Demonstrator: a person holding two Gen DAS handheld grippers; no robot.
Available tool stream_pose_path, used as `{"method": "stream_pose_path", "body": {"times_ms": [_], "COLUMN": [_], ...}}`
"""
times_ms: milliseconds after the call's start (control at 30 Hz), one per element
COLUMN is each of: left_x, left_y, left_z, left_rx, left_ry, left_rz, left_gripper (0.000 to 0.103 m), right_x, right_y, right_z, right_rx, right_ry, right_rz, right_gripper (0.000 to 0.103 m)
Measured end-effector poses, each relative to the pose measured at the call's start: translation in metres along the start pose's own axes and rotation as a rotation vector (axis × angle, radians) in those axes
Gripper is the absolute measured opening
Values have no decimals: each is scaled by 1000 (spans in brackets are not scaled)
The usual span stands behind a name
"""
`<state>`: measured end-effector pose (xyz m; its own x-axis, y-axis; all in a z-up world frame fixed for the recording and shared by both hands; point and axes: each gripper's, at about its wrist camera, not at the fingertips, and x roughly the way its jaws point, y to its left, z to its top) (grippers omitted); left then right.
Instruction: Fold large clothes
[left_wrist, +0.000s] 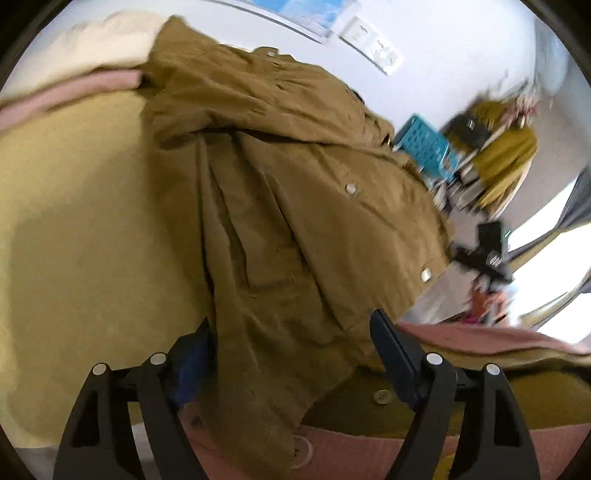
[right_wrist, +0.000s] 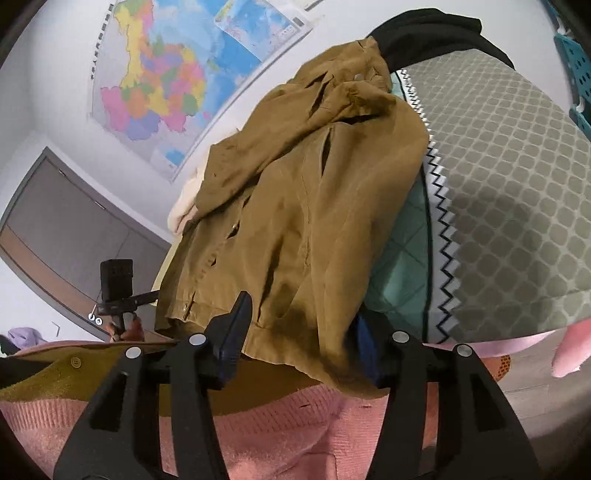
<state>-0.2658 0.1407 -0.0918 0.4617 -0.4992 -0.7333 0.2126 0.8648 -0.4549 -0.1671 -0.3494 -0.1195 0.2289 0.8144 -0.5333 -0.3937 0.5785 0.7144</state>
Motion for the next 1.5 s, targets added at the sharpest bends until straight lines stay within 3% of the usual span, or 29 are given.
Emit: {"method": "stream_pose_path", "body": {"times_ms": [33,67,100,133,233,367,467,633,800,967,1500], "left_x": [2,3,4,4,-8,-47,-75,-111,-90,-97,-95], "left_y": [-5,-8,-7,-3,6,-6,-14,-6,12,22,33], "left_z": [0,0,1,3,7,16,22,16,24,42,160], "left_rx": [24,24,13,-16,-102,-89,-69,-90,-172,-200,-159], "left_ry": [0,-5,-10,-17,-77,-210,-279,-385,-327,-331,-302], "left_rz": [25,46,79,100,55,43,86,30,-3,-36,21], "left_gripper": [62,50,27,17,9,8,8,9,9,10,13], "right_x": [2,2,3,1,-20,-55,-71,-91,-75,-75,-41], "right_y": [1,2,3,3,13,47,71,92,75,73,60], "right_z": [0,0,1,1,6,15,18,15,23,41,163], "right_rx": [0,7,12,23,30,-32,-77,-157,-76,-47,9], "right_ry": [-2,-7,-12,-31,-127,-269,-323,-394,-349,-367,-377], "right_rz": [1,-7,3,28,106,193,232,350,335,326,256], "right_gripper": [36,16,10,10,7,5,5,5,5,5,5]}}
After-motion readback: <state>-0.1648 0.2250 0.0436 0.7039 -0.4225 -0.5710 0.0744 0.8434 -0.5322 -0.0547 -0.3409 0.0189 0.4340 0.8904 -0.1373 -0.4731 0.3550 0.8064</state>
